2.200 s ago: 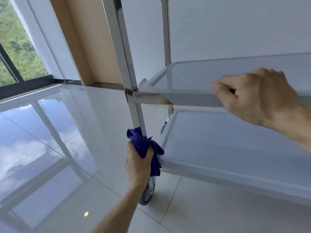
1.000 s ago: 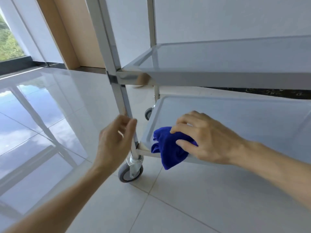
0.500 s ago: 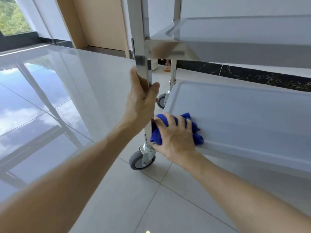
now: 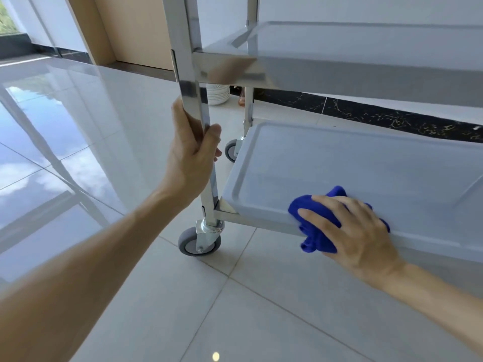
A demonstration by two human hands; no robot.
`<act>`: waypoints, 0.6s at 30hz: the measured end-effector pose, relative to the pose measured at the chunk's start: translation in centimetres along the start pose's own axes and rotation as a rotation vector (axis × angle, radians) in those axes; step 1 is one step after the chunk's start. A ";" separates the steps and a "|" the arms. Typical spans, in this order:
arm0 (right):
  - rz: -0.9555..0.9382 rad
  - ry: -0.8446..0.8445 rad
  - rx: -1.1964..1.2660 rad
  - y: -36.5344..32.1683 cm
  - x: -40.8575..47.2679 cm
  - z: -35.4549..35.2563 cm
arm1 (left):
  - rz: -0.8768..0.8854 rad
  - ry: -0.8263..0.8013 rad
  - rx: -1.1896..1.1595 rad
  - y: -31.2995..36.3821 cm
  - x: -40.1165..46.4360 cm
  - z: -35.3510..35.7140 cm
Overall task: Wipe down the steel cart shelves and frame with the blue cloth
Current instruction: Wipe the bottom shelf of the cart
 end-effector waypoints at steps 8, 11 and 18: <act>0.147 -0.329 0.202 -9.0 9.9 1.6 | -0.040 0.000 -0.012 0.6 -0.4 0.3; 0.090 -0.378 0.374 -10.9 12.4 2.3 | -0.056 -0.008 -0.008 0.4 -0.5 0.1; -0.045 -0.247 0.275 -3.2 5.3 -0.4 | 0.038 -0.064 0.049 0.2 -0.3 -0.4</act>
Point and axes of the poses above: each hand's wrist, its own x-axis towards the middle knuckle, its own z-axis out of the palm, y = z × x, the point moved 3 cm from there along x, towards the middle knuckle, and after that the axes turned 4 degrees about -z, right-handed, at the moved point
